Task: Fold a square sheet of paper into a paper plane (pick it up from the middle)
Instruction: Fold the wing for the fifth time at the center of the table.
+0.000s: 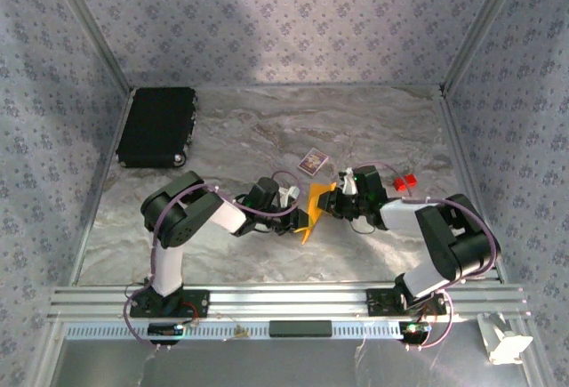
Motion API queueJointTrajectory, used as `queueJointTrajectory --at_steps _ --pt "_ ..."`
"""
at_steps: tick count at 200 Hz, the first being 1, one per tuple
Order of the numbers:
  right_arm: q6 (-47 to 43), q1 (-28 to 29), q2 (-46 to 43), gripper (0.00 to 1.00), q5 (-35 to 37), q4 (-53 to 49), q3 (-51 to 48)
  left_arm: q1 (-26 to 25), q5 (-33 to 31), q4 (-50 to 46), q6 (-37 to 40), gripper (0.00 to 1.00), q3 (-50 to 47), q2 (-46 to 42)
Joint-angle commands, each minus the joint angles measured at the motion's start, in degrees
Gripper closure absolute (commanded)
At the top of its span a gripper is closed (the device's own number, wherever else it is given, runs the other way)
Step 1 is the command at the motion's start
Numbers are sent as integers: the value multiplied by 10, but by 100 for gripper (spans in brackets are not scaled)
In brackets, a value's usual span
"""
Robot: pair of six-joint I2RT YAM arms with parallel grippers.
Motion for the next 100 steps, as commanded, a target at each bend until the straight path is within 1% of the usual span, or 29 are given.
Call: queueJointTrajectory --at_steps 1,61,100 --pt "-1 -5 13 83 -13 10 18 1 -29 -63 -3 100 -1 34" --pt "-1 -10 31 83 -21 17 23 1 -36 -67 -19 100 -4 40" --pt "-3 -12 50 83 -26 18 29 2 -43 -92 -18 100 0 38"
